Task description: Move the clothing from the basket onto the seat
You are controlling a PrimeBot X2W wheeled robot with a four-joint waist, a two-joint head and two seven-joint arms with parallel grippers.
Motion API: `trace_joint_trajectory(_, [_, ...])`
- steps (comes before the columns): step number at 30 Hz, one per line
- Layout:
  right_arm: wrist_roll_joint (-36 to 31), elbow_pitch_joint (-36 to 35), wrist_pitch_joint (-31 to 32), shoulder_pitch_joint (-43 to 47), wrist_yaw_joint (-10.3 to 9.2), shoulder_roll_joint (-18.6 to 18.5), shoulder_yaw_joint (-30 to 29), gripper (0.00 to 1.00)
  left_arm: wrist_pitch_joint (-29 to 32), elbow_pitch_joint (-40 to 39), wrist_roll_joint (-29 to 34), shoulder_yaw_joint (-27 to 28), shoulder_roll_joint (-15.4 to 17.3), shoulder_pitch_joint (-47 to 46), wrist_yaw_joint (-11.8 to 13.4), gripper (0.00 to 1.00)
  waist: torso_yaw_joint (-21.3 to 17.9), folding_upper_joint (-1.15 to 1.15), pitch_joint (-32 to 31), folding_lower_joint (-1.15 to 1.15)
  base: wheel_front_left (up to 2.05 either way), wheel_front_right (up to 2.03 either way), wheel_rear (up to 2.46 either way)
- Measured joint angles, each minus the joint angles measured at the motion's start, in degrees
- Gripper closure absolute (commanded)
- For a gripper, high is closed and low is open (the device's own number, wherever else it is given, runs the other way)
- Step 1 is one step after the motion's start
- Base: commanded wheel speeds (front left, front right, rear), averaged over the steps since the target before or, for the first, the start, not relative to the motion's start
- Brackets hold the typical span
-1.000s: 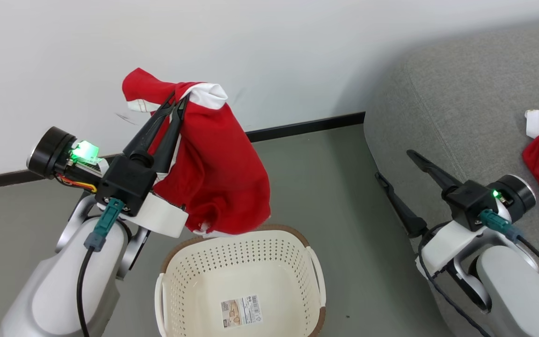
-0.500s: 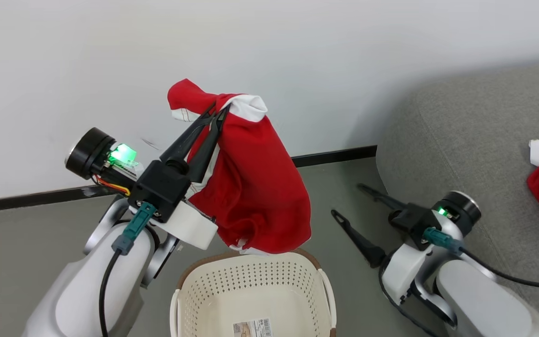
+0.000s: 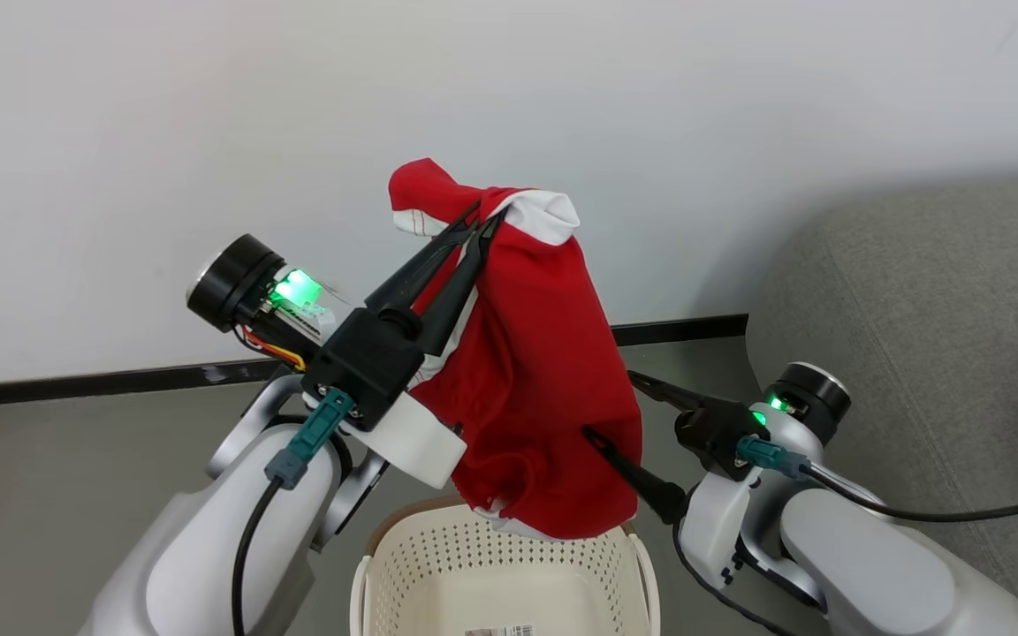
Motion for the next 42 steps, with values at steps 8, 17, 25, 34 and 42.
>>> trace_joint_trajectory(8, [3.0,3.37,0.0,-3.18,0.0,2.05,7.02,0.0,0.88,-1.46,0.0,-1.83,-1.29,-0.04,-0.44,1.0,2.41,0.0,-0.96,0.0,0.0,0.0,0.0])
trace_joint_trajectory(17, [4.76,4.87,-0.02,-6.08,0.0,2.87,9.83,1.0,2.05,-1.27,-1.13,-2.34,-2.11,-0.01,-0.51,1.0,4.35,0.0,-1.34,0.0,0.0,0.0,0.0])
trace_joint_trajectory(25, [8.27,5.64,-0.03,-5.76,0.0,1.52,8.59,1.0,2.79,3.24,-3.57,0.55,-0.59,2.8,0.29,1.0,4.57,0.0,-1.41,0.0,0.0,0.0,0.0])
trace_joint_trajectory(34, [11.83,4.1,-0.04,-2.94,0.0,-0.51,2.35,1.0,1.86,8.11,-6.8,2.99,-0.48,7.05,1.1,0.83,2.95,0.0,-1.47,0.0,0.0,0.0,0.0])
trace_joint_trajectory(42, [13.54,0.08,-0.05,-2.08,0.0,-1.01,-2.42,1.0,1.8,11.94,-11.13,3.52,-1.08,11.41,0.89,0.0,0.75,0.0,-1.67,0.0,0.0,0.0,0.0])
